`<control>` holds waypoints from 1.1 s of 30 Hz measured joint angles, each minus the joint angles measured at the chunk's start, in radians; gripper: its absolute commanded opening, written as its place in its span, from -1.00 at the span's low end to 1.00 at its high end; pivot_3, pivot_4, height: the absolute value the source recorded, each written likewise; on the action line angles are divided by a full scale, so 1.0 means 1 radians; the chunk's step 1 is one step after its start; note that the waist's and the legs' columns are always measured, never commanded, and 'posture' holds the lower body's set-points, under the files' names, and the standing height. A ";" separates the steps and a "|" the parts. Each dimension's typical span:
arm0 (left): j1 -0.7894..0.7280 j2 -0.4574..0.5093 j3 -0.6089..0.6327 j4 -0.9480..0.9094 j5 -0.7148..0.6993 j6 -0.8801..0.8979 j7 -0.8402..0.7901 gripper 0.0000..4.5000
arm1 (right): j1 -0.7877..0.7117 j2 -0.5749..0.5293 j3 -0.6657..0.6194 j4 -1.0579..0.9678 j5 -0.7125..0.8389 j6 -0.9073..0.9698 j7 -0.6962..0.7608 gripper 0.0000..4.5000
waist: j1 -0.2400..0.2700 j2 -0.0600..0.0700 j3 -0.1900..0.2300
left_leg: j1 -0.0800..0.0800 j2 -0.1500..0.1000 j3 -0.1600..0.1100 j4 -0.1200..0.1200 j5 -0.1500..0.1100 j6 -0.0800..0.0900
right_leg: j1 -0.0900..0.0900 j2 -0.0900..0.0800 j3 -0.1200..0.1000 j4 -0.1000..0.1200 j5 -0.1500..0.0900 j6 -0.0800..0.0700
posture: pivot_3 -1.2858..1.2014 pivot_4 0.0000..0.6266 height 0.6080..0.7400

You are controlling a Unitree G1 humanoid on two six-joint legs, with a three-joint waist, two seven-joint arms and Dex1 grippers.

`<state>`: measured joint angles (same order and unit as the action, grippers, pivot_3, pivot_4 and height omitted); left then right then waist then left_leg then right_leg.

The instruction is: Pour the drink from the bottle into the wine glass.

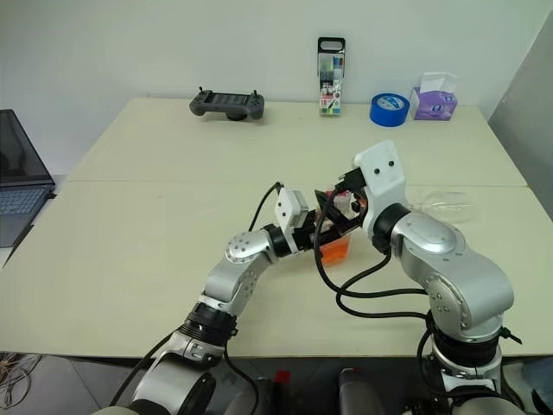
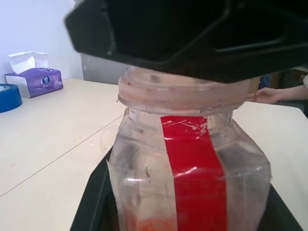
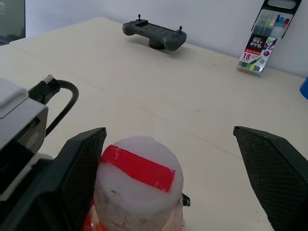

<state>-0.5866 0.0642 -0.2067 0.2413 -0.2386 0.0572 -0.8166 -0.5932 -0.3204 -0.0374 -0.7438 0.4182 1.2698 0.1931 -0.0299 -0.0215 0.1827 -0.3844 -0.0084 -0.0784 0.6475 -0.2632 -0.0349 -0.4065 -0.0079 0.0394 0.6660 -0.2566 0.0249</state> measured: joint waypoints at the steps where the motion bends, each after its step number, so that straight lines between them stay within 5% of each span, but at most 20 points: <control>1: 0.000 0.000 0.000 0.000 0.000 0.000 0.000 -0.27 | 0.005 0.009 -0.003 -0.003 0.004 0.004 0.001 1.00 | 0.000 0.000 0.000 | 0.000 0.000 0.000 0.000 0.000 0.000 | 0.000 0.000 0.000 0.000 0.000 0.000 | 0.03 -0.52 1.00; 4: 0.000 0.001 0.000 0.000 0.000 0.000 0.000 -0.27 | 0.021 0.029 -0.011 -0.020 0.032 0.007 0.003 0.77 | 0.000 0.000 0.000 | 0.000 0.000 0.000 0.000 0.000 0.000 | 0.000 0.000 0.000 0.000 0.000 0.000 | 0.03 -0.52 1.00; 11: 0.000 0.004 0.000 0.001 0.001 0.000 0.000 -0.27 | 0.024 0.045 -0.021 -0.041 0.048 0.015 -0.002 -0.22 | 0.000 0.000 0.000 | 0.000 0.000 0.000 0.000 0.000 0.000 | 0.000 0.000 0.000 0.000 0.000 0.000 | 0.03 -0.52 1.00; 23: -0.001 0.007 0.000 0.000 0.003 -0.003 0.001 -0.27 | 0.015 0.021 -0.031 -0.037 0.074 0.020 0.004 -0.22 | 0.000 0.000 0.000 | 0.000 0.000 0.000 0.000 0.000 0.000 | 0.000 0.000 0.000 0.000 0.000 0.000 | 0.03 -0.52 1.00; 33: 0.005 0.019 0.011 0.027 0.012 -0.018 0.001 -0.27 | -0.092 0.096 -0.272 -0.079 0.273 -0.017 0.017 -0.25 | 0.000 0.000 0.000 | 0.000 0.001 -0.001 -0.001 0.000 0.000 | 0.000 0.001 -0.001 0.000 0.000 0.000 | 0.03 -0.52 1.00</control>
<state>-0.5815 0.0836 -0.1959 0.2684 -0.2263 0.0392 -0.8152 -0.6848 -0.2244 -0.3096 -0.8225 0.6910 1.2533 0.2102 -0.0301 -0.0211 0.1824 -0.3849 -0.0076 -0.0791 0.6469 -0.2632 -0.0347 -0.4065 -0.0070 0.0384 0.6661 -0.2566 0.0248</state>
